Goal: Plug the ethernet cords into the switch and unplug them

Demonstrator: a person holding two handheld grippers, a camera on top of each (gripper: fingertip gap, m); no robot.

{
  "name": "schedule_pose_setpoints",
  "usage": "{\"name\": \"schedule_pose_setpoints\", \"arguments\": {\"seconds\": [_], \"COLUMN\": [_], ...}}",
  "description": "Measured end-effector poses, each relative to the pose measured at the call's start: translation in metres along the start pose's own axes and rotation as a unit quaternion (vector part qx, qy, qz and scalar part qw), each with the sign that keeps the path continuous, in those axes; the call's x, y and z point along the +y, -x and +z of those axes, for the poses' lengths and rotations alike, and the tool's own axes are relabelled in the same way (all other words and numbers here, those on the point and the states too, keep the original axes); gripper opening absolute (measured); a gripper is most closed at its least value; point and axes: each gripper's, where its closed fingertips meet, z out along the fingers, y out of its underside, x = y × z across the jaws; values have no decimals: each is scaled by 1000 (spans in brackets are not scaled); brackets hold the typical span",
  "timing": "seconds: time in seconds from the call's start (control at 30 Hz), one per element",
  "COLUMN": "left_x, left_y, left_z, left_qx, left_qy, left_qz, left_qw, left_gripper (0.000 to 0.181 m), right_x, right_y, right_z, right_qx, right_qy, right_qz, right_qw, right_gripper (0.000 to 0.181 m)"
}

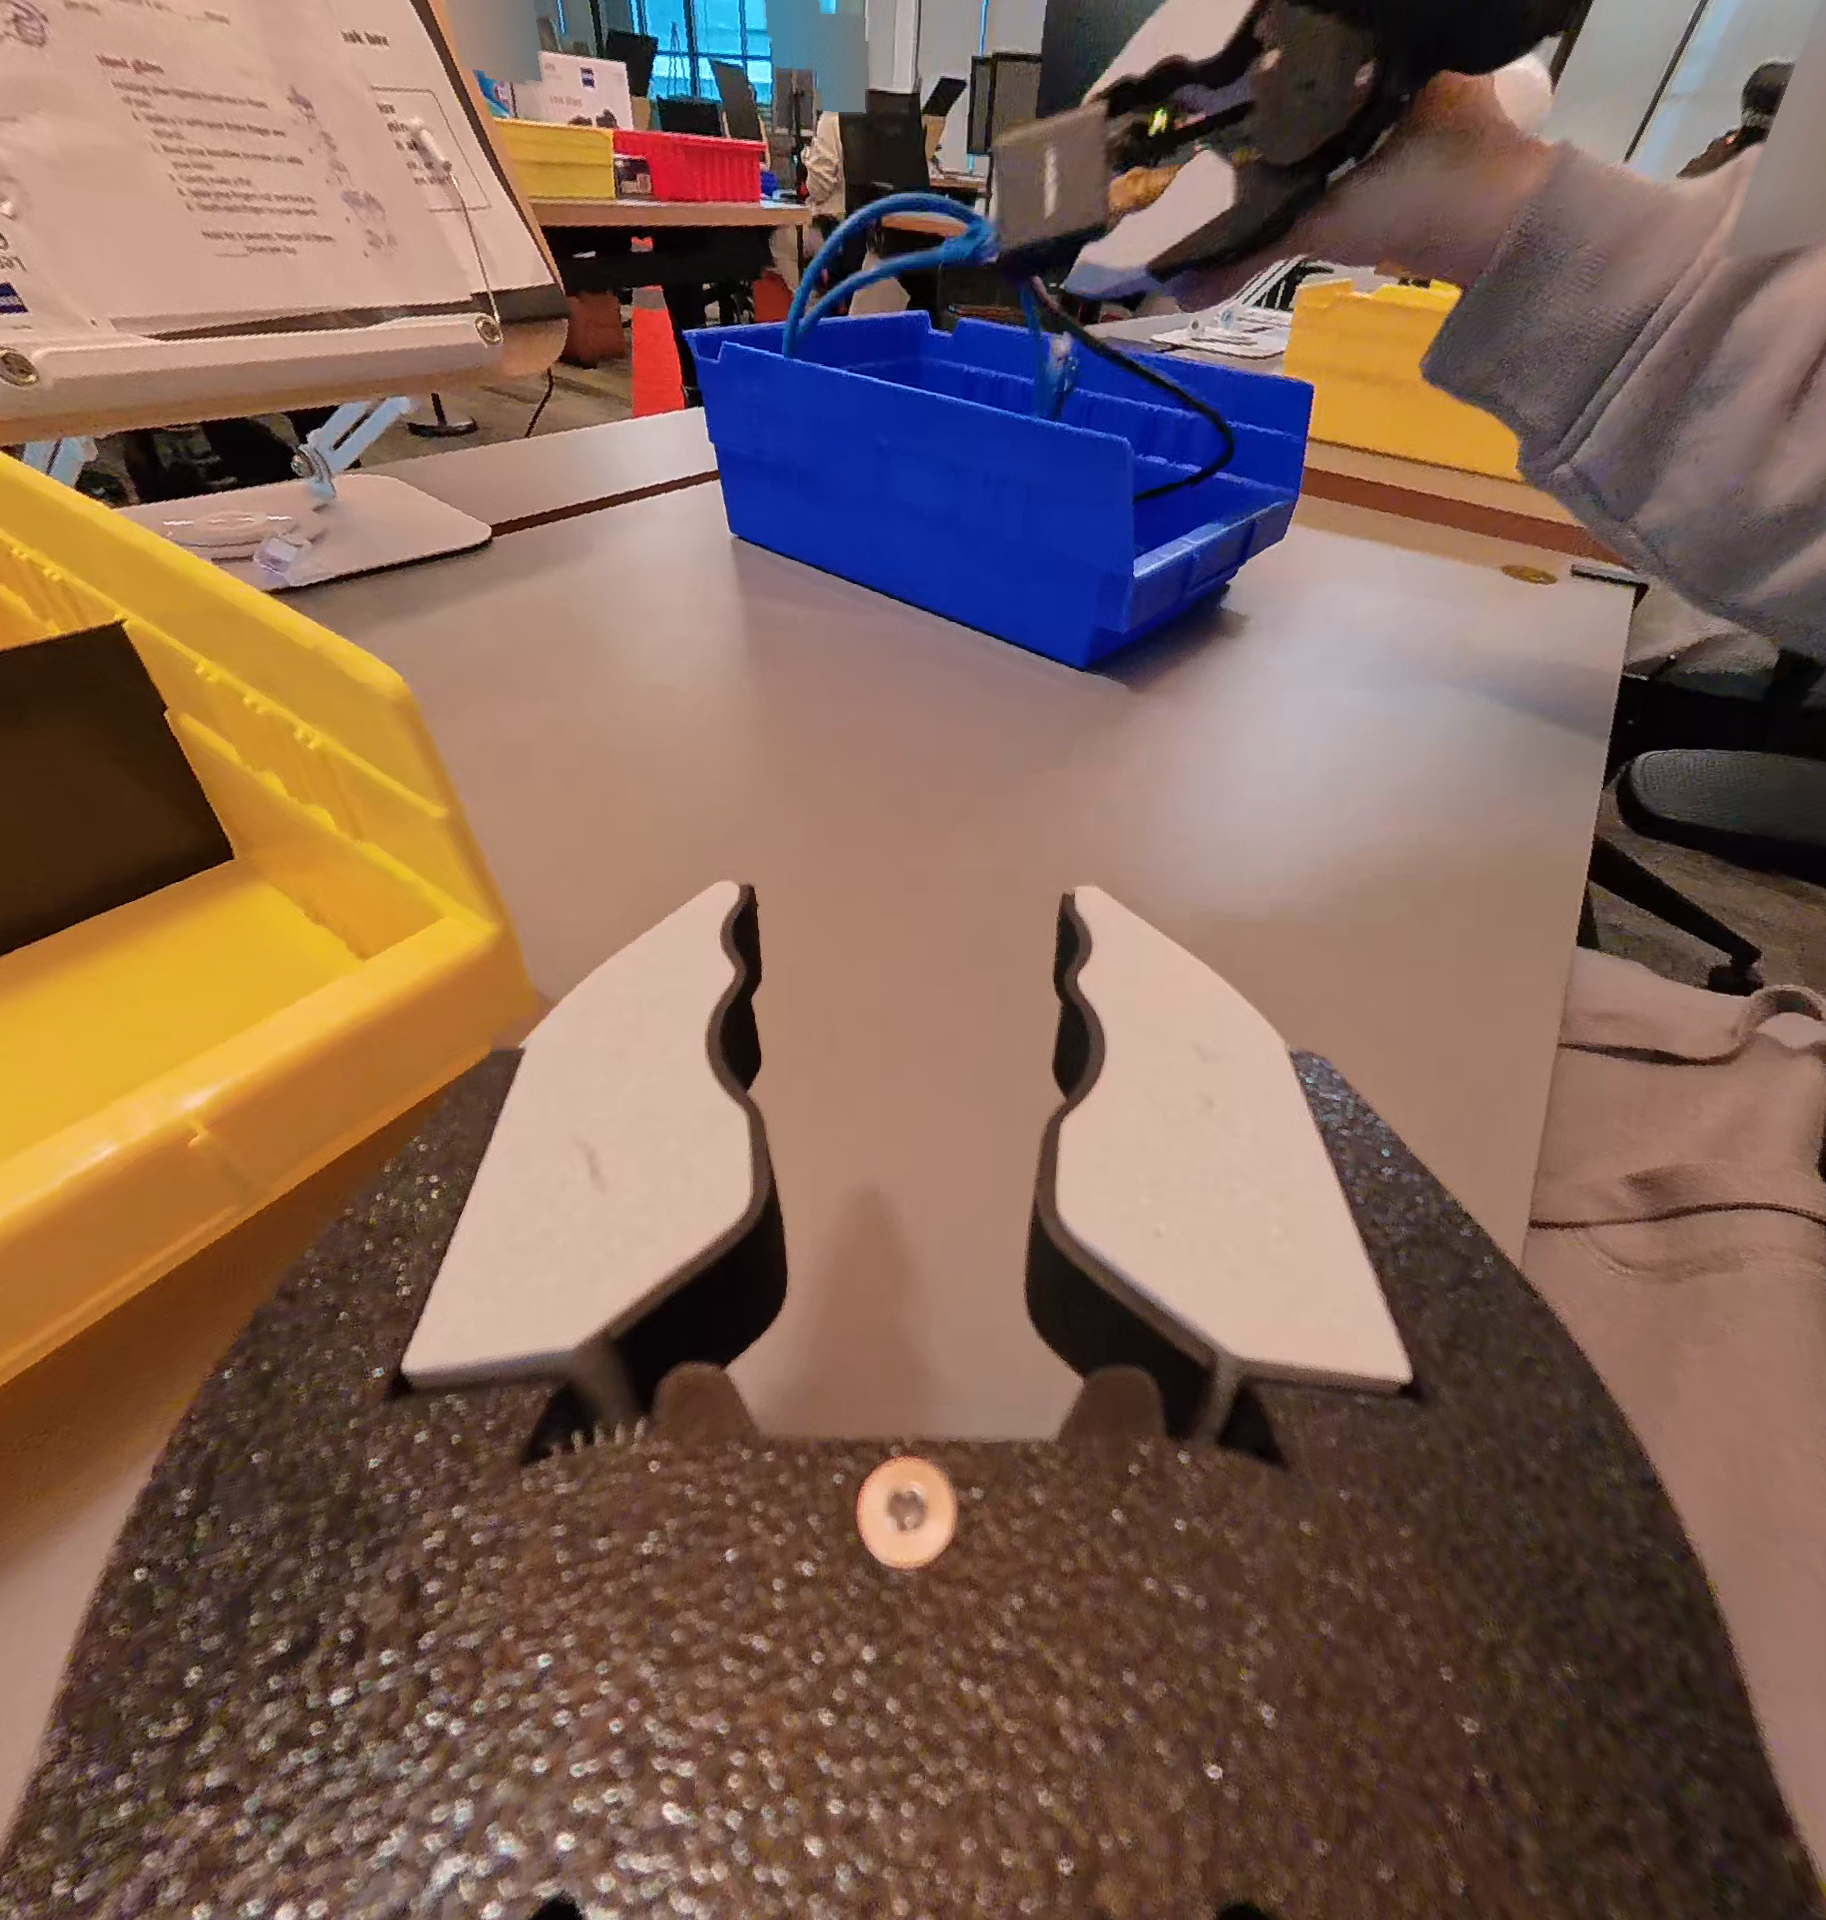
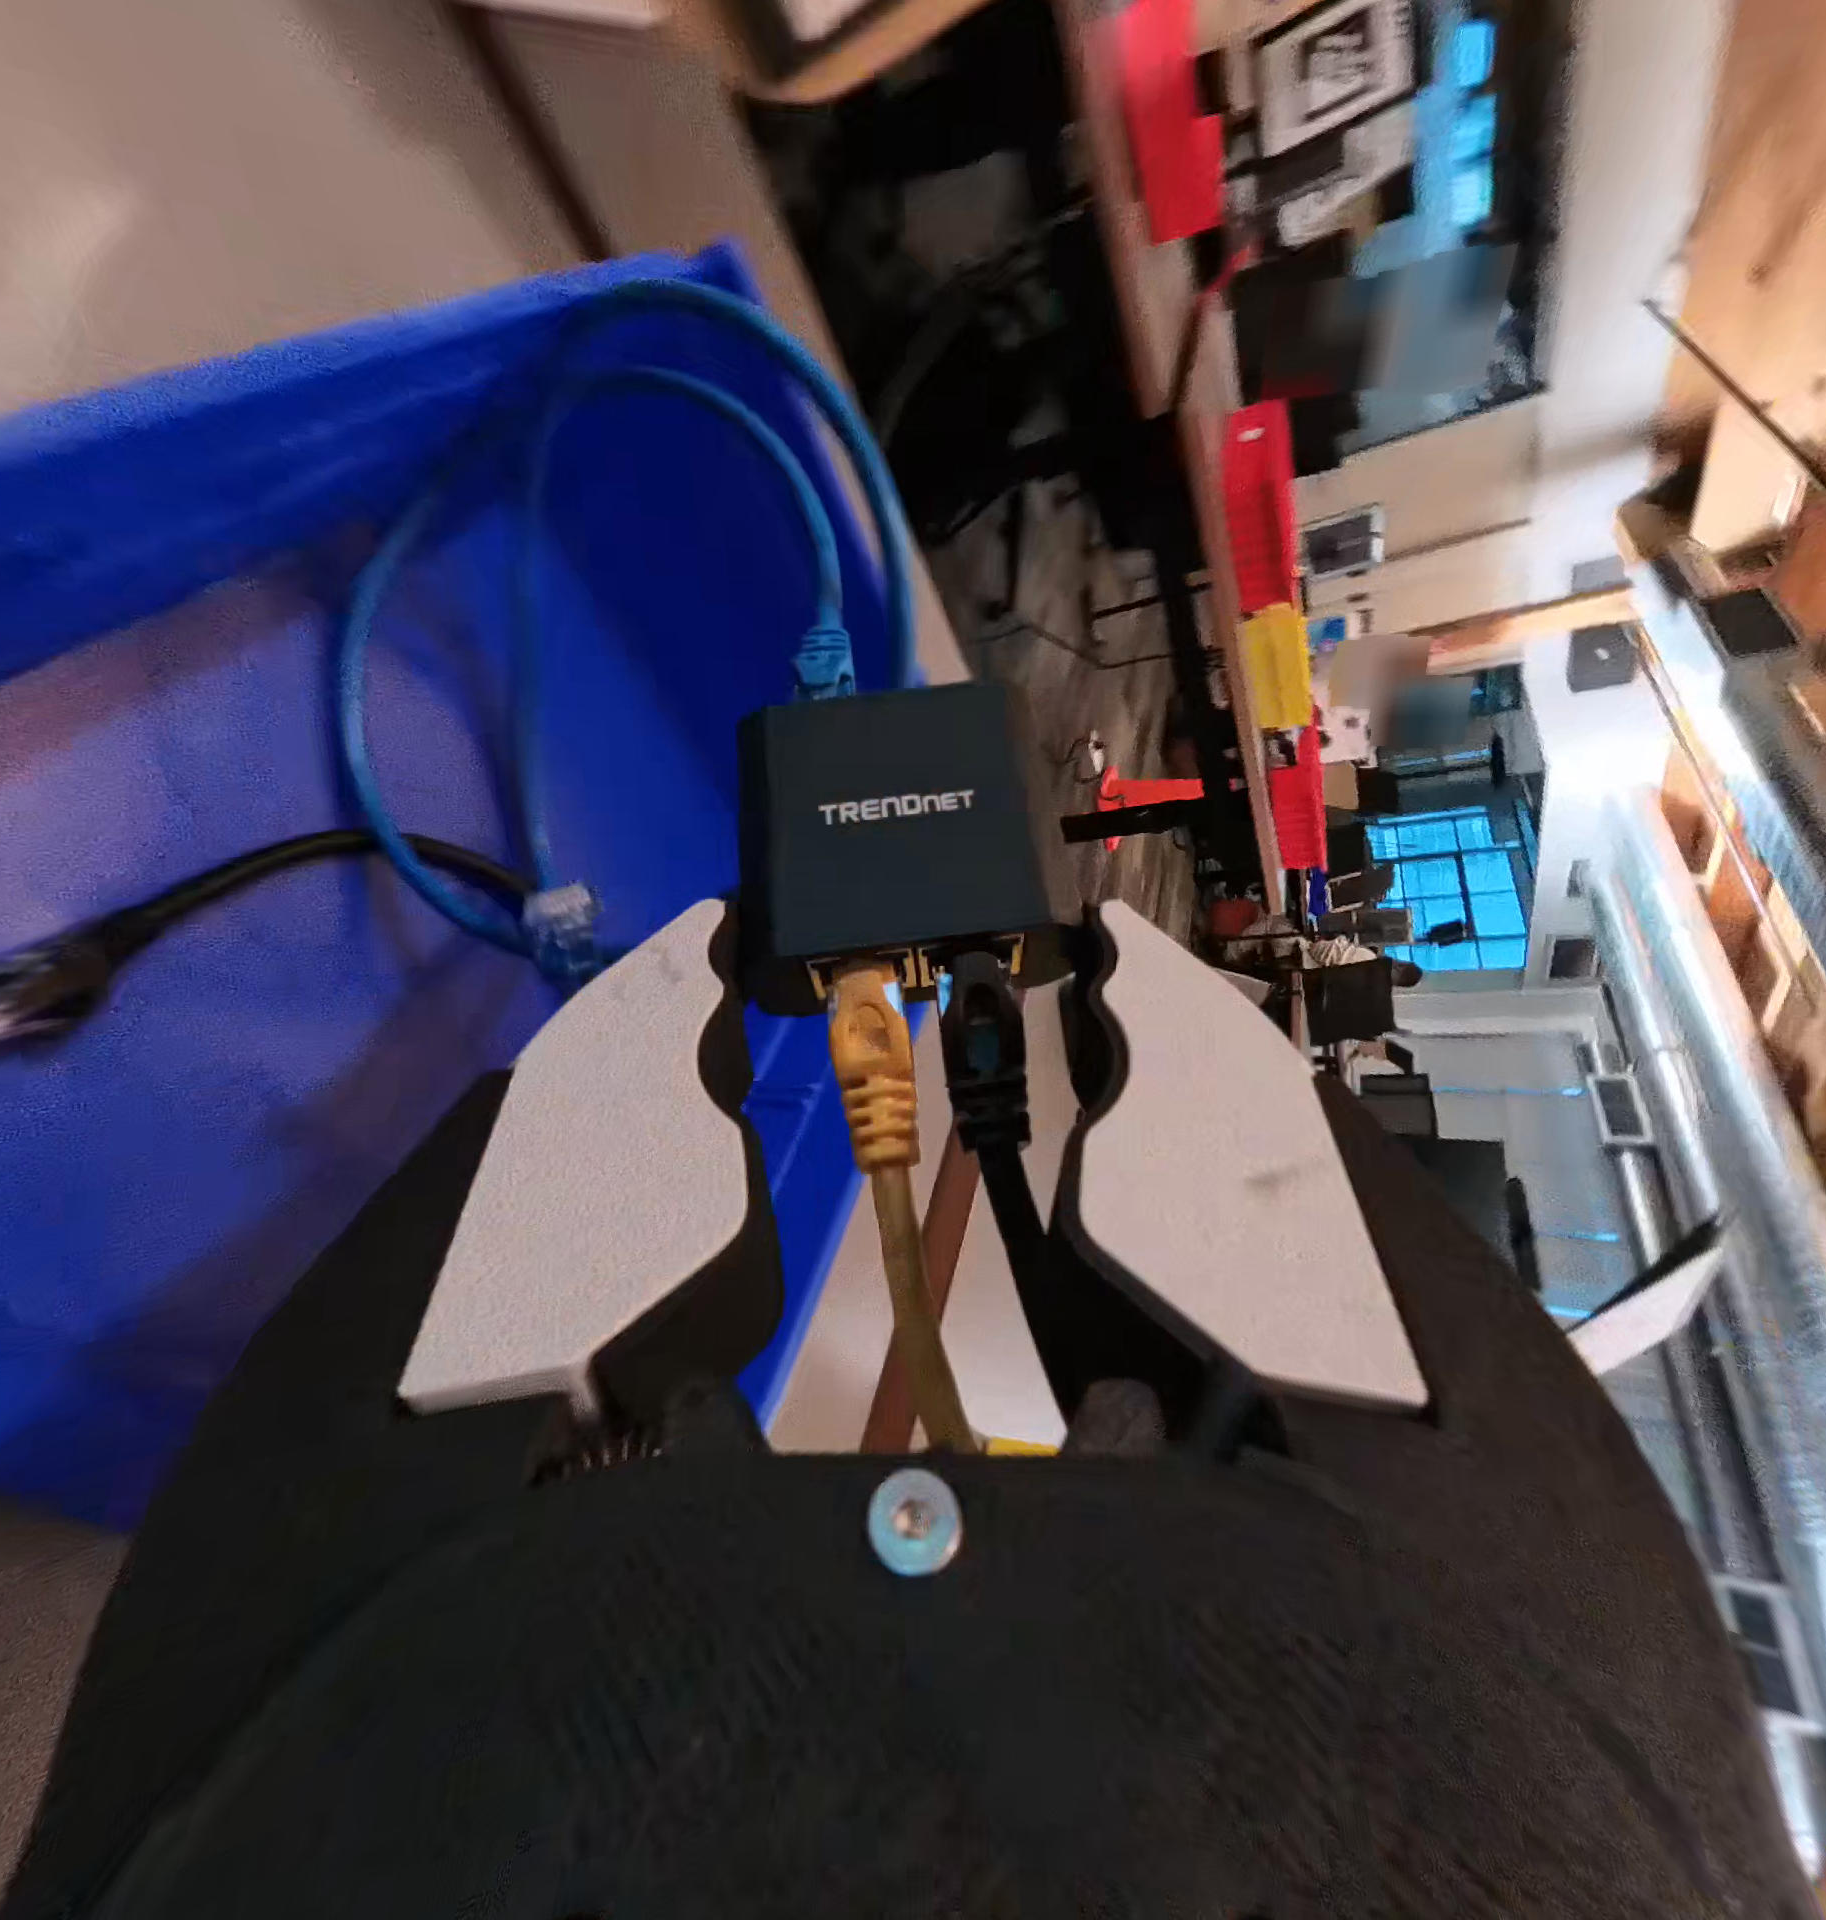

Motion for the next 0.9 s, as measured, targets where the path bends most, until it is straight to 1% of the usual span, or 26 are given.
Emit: {"name": "schedule_pose_setpoints", "arguments": {"seconds": [0.03,0.1,0.2,0.27,0.37,0.43,0.47,0.53,0.6,0.7,0.73,0.8,0.83,0.87,0.9], "left_x": [1,2,2,3,6,9,10,13,17,20,21,21,21,21,21], "left_y": [0,-2,-3,-3,-5,-7,-8,-10,-13,-16,-17,-17,-16,-16,-16], "left_z": [1,1,2,3,5,6,7,9,11,13,13,13,13,13,13], "left_qx": [0,2,2,2,7,10,12,16,21,28,28,27,25,24,23], "left_qy": [3,7,9,14,26,35,40,53,67,79,81,82,81,80,80], "left_qz": [1,5,13,14,17,21,23,27,30,38,40,41,42,42,41], "left_qw": [1000,1000,1000,1000,999,999,999,998,997,996,996,995,996,996,996], "left_gripper": [54,54,54,54,54,54,54,54,54,54,54,54,54,54,54], "right_x": [-9,-27,-40,-48,-38,-32,-26,-14,1,30,36,41,43,44,45], "right_y": [11,27,36,42,53,54,56,61,74,102,108,111,114,119,123], "right_z": [3,8,17,28,49,57,58,57,50,36,32,24,17,8,-3], "right_qx": [-15,-47,-87,-118,-168,-174,-180,-187,-203,-247,-254,-259,-279,-310,-339], "right_qy": [3,-13,-23,-60,-76,-89,-77,-45,8,102,118,124,126,131,138], "right_qz": [-15,-4,60,113,221,287,301,298,280,193,174,158,156,160,156], "right_qw": [1000,999,994,985,958,938,933,935,938,944,944,945,939,928,917], "right_gripper": [62,62,62,61,59,58,59,59,76,93,96,100,104,105,93]}}
